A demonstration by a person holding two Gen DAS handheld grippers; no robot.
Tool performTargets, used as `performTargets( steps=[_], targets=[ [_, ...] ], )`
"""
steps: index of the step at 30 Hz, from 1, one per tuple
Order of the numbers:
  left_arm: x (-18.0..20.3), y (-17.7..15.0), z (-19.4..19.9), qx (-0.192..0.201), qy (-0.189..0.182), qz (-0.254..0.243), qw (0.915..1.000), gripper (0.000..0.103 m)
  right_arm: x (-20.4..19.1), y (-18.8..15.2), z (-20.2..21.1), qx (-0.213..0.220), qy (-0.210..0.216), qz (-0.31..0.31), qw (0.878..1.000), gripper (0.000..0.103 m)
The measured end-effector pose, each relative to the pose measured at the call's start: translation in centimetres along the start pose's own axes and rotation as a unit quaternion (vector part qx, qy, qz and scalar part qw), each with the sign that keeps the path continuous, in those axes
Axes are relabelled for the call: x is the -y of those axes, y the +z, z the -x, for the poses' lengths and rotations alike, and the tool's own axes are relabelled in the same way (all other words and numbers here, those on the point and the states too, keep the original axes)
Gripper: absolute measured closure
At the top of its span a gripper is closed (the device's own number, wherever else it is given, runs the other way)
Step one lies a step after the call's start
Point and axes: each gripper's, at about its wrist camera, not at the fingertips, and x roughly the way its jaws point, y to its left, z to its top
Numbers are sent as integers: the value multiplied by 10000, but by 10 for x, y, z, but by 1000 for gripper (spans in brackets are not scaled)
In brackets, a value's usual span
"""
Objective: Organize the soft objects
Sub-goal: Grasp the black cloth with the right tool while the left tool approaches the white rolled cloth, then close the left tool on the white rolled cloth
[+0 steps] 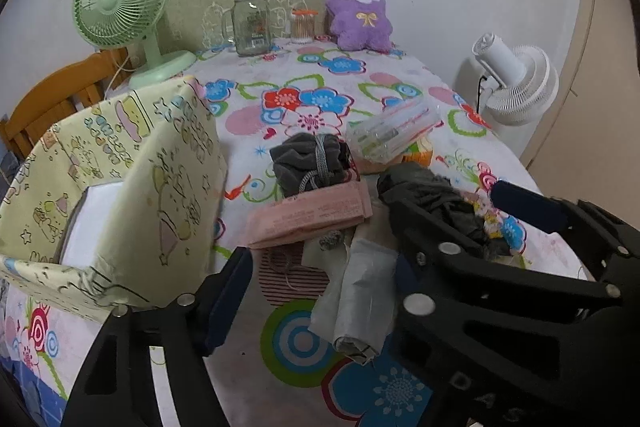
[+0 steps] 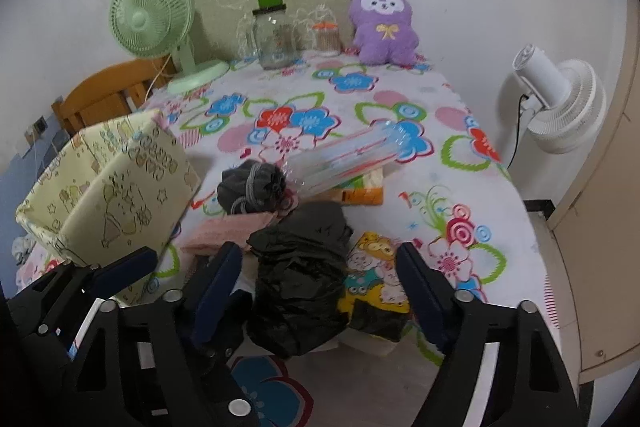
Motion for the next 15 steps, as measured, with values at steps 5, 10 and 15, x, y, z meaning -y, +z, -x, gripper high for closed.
performTargets(
  steps=[5,10,15],
  targets=[
    [1,-3,-7,-135,-153,-19,9998,43,4,-5,-13,-268,83,-150,9995,46],
    [5,-3,-9,-193,-330,-69,9992,62,5,-7,-12,-257,73,-136,9996,52],
    [9,-4,-9,-229,-478,-129,9985,82,5,-7,-9,-239,78,-143,9996,52]
  ],
)
